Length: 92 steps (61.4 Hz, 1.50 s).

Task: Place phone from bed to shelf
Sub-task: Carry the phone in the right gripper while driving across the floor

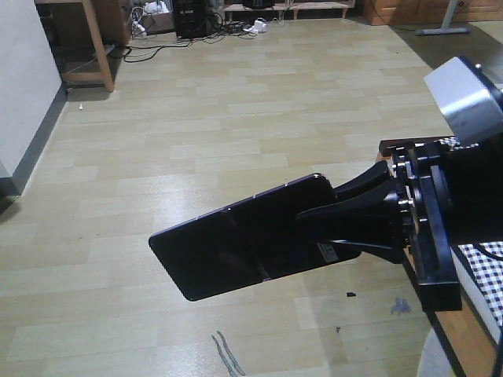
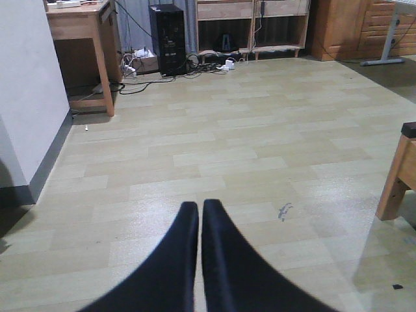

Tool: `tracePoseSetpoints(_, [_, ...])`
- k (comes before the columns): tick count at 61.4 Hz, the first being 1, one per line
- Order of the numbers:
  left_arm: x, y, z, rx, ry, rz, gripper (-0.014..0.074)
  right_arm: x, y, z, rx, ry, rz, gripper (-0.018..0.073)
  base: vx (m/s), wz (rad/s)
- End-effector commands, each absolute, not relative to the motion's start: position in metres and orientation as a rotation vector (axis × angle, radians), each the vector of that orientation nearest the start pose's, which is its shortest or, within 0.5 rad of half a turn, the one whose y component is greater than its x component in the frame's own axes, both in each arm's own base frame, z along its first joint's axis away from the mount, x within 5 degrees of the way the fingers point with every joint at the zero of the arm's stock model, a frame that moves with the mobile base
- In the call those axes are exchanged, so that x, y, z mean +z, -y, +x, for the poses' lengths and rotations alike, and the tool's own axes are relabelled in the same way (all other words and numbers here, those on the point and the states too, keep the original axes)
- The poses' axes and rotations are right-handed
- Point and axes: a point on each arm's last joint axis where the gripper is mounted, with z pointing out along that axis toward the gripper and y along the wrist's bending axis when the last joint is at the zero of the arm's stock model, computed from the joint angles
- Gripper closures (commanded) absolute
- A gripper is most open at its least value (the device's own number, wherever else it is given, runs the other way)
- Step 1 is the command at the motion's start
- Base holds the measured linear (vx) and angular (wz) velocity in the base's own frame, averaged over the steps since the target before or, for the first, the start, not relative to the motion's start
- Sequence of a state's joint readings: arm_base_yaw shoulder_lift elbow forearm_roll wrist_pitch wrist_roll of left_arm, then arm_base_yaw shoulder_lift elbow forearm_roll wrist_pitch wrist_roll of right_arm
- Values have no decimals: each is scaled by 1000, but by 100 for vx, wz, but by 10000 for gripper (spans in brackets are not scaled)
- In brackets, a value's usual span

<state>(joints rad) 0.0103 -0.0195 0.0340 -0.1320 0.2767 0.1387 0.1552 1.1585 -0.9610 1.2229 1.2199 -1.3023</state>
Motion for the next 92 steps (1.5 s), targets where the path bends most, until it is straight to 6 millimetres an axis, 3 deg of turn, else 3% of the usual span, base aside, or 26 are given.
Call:
tracePoseSetpoints(1, [184,2,55,-20,-1697,14,596,378,-113,177,1164,-1661,-1124,560,8,7])
tracePoseSetpoints(92, [184,2,55,-20,-1697,14,596,378,-113,177,1164,-1661,-1124,560,18,3])
